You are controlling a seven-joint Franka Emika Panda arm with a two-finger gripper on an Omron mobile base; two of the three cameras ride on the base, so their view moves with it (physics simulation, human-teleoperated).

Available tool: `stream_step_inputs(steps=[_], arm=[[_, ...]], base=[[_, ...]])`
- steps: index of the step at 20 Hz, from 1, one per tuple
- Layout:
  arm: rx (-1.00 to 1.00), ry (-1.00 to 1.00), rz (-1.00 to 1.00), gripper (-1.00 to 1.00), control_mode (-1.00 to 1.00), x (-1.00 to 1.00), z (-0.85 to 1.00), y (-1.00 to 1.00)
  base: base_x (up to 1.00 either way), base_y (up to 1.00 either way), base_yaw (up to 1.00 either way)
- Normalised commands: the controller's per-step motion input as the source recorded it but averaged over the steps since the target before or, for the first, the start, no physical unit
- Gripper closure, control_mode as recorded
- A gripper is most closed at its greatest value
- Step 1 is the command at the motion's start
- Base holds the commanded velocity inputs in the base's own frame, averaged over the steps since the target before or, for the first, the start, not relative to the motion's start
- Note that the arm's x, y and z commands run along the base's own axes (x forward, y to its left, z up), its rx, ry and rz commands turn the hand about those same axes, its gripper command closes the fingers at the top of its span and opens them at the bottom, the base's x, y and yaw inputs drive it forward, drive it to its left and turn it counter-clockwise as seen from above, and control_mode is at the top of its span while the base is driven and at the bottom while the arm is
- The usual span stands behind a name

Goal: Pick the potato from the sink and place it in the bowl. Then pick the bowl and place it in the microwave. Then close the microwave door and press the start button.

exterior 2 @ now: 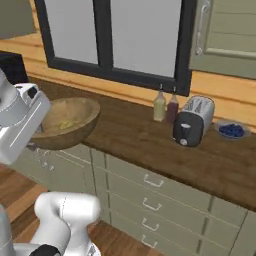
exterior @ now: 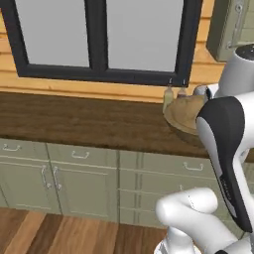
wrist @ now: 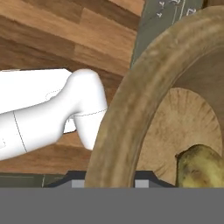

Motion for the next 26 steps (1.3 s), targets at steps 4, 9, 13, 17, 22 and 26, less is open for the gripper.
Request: stream_step_inputs(steps=[4, 9, 13, 17, 22, 26], arm=[[0.0, 0.0, 0.0, 1.0, 1.0, 0.0, 0.0, 0.0], [0.0, 0.0, 0.0, 1.0, 1.0, 0.0, 0.0, 0.0], [0.0, 0.0, 0.0, 1.0, 1.0, 0.0, 0.0, 0.0], [0.0, 0.0, 0.0, 1.0, 1.0, 0.0, 0.0, 0.0], [0.0, 0.0, 0.0, 1.0, 1.0, 0.0, 0.0, 0.0], [0.0, 0.0, 0.0, 1.0, 1.0, 0.0, 0.0, 0.0]], base=[[0.01, -0.13, 0.98], [0.01, 0.0, 0.94], [0.02, 0.0, 0.93], [0.17, 0.04, 0.85], [0.93, 0.0, 0.54], [1.0, -0.14, 0.18]])
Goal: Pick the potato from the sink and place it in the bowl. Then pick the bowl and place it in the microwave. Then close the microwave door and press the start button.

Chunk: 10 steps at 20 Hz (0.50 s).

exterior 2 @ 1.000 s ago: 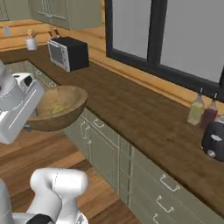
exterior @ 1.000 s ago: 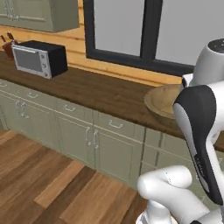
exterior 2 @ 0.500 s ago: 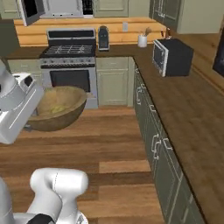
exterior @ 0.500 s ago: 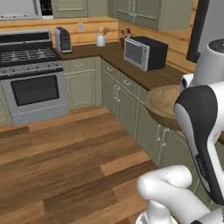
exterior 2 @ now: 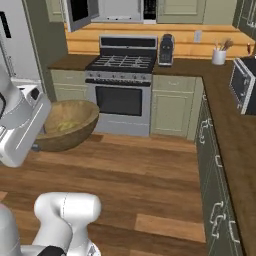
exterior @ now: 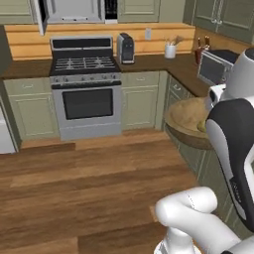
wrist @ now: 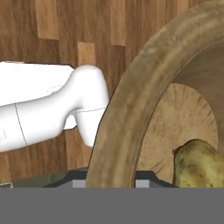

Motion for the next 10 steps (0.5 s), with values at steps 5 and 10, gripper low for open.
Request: stream_step_inputs(steps=[5, 10], arm=[[0.0, 0.0, 0.0, 1.0, 1.0, 0.0, 0.0, 0.0], [0.0, 0.0, 0.0, 1.0, 1.0, 0.0, 0.0, 0.0]], base=[[1.0, -0.04, 0.14], [1.0, 0.0, 0.24]])
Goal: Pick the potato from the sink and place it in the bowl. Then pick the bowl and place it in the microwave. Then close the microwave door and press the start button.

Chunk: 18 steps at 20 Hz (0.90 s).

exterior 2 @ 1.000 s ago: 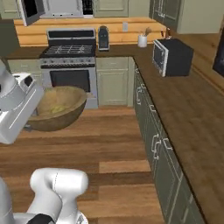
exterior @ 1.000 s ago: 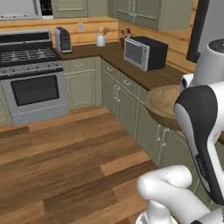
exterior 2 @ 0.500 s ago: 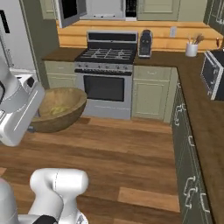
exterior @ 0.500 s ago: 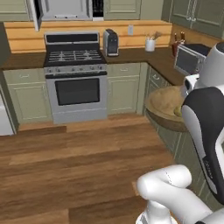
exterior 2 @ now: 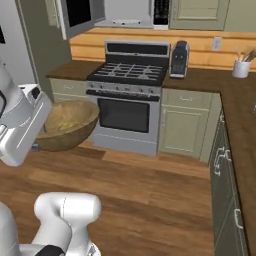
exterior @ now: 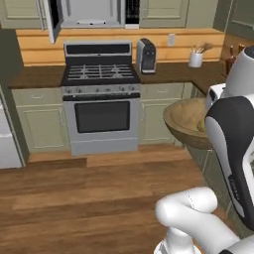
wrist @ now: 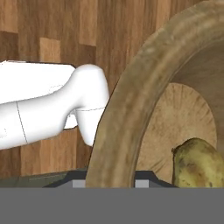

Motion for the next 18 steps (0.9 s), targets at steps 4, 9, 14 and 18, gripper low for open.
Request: stream_step_inputs(steps=[4, 9, 14, 18], arm=[[0.0, 0.0, 0.0, 1.0, 1.0, 0.0, 0.0, 0.0], [0.0, 0.0, 0.0, 1.0, 1.0, 0.0, 0.0, 0.0], [0.0, 0.0, 0.0, 1.0, 1.0, 0.0, 0.0, 0.0], [0.0, 0.0, 0.0, 1.0, 1.0, 0.0, 0.0, 0.0]], base=[[1.0, 0.0, 0.24], [1.0, -0.15, 0.26], [1.0, -0.26, 0.3], [1.0, -0.29, 0.38]])
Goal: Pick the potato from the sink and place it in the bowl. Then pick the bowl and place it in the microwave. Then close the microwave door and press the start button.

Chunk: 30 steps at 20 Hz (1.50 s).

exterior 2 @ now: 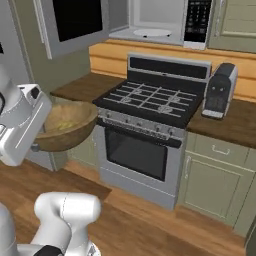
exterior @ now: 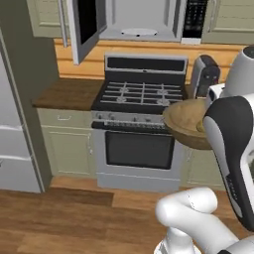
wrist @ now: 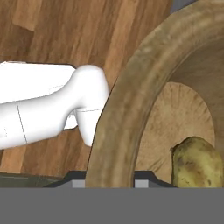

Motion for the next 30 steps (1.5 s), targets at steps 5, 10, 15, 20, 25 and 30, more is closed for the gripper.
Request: stream_step_inputs(steps=[5, 10, 15, 20, 25, 30], arm=[[0.0, 0.0, 0.0, 1.0, 1.0, 0.0, 0.0, 0.0], [0.0, 0.0, 0.0, 1.0, 1.0, 0.0, 0.0, 0.0], [0.0, 0.0, 0.0, 1.0, 1.0, 0.0, 0.0, 0.0], [0.0, 0.0, 0.0, 1.0, 1.0, 0.0, 0.0, 0.0], [0.0, 0.0, 0.0, 1.0, 1.0, 0.0, 0.0, 0.0], [0.0, 0.0, 0.0, 1.0, 1.0, 0.0, 0.0, 0.0]], base=[[1.0, -0.63, 0.4], [0.99, -0.87, 0.34], [0.9, -0.42, 0.1], [0.65, 0.0, 0.01], [0.58, 0.04, 0.04], [0.02, -0.03, 0.11]])
